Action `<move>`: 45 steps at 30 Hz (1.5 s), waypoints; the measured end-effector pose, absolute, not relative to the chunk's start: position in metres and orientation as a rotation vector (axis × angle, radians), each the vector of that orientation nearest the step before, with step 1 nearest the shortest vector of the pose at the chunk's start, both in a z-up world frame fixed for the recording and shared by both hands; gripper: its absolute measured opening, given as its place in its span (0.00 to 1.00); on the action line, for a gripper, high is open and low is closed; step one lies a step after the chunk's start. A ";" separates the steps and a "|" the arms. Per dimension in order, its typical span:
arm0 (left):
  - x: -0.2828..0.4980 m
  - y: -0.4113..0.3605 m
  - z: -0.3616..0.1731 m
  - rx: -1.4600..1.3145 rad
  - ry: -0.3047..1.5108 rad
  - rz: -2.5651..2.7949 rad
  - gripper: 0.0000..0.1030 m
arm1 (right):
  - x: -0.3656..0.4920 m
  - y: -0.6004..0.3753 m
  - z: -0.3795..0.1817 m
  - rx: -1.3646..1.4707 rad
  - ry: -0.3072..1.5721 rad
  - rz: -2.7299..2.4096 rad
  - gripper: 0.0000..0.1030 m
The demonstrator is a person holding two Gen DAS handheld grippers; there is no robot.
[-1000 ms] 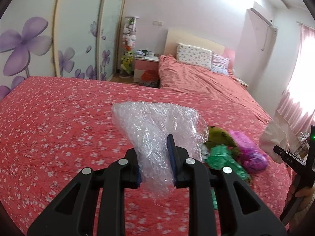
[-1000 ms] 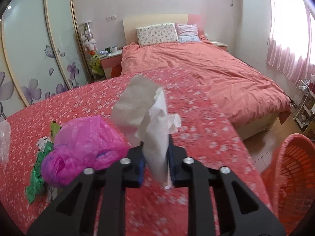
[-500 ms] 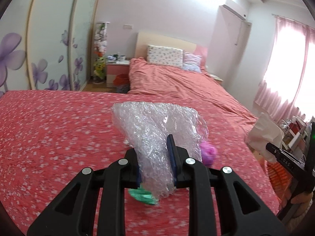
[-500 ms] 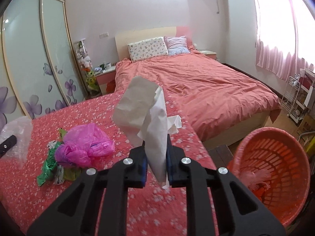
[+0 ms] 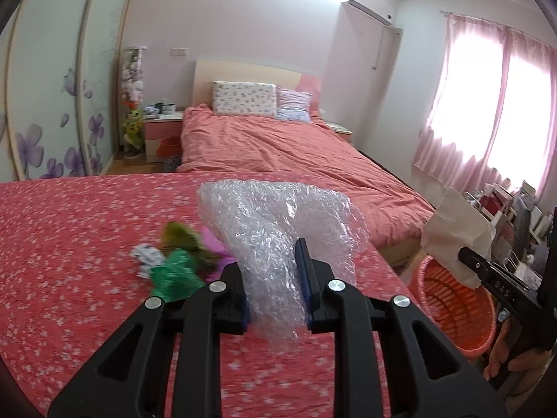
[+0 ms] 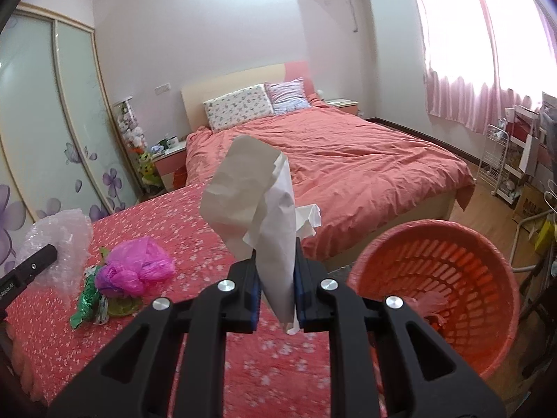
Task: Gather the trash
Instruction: 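Carry the bubble-wrap and white bags over the orange basket with both tools, then open both tools to release the bags into the basket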
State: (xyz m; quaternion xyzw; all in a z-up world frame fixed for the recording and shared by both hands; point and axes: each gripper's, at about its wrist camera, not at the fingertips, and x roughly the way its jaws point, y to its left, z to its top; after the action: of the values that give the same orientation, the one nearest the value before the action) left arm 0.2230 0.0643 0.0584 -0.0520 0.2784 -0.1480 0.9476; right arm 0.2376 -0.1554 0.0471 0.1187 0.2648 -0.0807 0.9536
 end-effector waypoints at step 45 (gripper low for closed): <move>0.208 -0.188 -0.001 -0.013 0.738 -0.724 0.22 | 0.155 -0.351 -0.008 0.465 0.498 -0.478 0.16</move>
State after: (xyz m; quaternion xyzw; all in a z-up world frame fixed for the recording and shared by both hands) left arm 0.2082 -0.1884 -0.0009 -0.0064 0.3527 -0.3460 0.8694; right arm 0.1551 -0.3509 -0.0079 0.2256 0.2420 -0.2320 0.9147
